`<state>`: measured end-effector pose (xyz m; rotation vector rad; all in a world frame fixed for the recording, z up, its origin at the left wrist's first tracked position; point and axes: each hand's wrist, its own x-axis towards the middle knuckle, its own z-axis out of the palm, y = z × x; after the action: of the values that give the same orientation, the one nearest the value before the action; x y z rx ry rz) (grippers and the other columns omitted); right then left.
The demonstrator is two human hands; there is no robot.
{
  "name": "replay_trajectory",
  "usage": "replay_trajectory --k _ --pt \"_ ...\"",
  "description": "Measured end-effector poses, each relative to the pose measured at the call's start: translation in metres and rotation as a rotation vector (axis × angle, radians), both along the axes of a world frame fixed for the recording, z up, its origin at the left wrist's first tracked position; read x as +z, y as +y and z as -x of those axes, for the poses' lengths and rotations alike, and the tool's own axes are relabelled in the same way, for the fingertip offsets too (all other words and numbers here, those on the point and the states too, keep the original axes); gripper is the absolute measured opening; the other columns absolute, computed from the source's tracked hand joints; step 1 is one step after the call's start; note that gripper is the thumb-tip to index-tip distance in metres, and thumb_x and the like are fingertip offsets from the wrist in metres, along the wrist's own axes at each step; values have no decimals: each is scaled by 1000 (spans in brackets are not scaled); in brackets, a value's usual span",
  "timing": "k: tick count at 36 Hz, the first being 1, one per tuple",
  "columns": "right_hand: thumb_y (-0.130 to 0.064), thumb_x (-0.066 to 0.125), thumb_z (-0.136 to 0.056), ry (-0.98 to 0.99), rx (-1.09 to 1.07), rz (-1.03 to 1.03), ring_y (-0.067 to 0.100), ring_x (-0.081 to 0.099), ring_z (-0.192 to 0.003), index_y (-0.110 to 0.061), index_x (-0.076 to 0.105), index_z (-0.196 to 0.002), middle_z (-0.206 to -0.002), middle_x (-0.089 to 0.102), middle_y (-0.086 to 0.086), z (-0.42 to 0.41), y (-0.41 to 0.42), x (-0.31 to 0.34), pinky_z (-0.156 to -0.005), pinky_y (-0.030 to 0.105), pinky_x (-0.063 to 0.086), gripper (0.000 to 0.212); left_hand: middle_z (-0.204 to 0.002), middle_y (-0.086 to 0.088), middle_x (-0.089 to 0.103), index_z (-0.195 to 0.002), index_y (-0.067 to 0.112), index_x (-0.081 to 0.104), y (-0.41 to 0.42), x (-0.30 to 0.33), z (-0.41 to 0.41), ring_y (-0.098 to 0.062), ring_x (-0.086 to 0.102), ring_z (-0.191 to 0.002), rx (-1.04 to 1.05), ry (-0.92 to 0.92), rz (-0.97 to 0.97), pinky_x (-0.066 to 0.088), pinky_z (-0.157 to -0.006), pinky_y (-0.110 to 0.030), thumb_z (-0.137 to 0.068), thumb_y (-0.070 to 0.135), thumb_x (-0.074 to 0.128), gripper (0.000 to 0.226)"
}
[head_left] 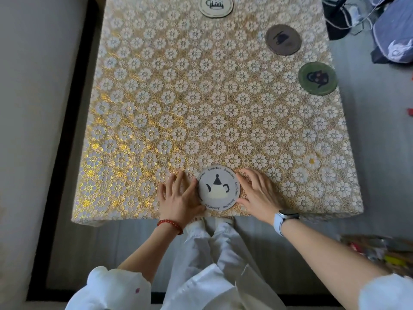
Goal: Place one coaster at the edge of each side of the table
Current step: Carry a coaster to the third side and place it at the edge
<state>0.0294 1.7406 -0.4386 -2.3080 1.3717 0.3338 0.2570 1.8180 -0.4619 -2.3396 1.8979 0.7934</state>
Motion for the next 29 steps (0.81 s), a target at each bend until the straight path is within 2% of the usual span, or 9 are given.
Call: replay_trajectory --k 13,24,29 --pt "-31 60 -79 -83 -91 4 22 3 -137 -22 22 -138 -150 14 6 0 7 -4 -113 46 2 71 -153 -7 15 -135 38 30 0 -3 2 -31 6 -140 24 4 23 1 -111 -56 -64 59 66 82" --pt "-28 61 -78 -109 -92 0 22 3 -140 -23 22 -137 -151 13 4 5 12 -8 -115 51 1 70 -153 -7 13 -136 37 29 1 -1 3 -33 3 -140 -22 -11 4 0 -111 -59 -65 61 64 82" --pt "-28 60 -78 -110 -98 -18 22 2 -140 -23 22 -137 -151 13 4 5 13 -8 -114 55 6 70 -153 -8 13 -136 36 29 1 0 4 -35 3 -140 -38 -19 -5 -2 -110 -60 -65 62 63 83"
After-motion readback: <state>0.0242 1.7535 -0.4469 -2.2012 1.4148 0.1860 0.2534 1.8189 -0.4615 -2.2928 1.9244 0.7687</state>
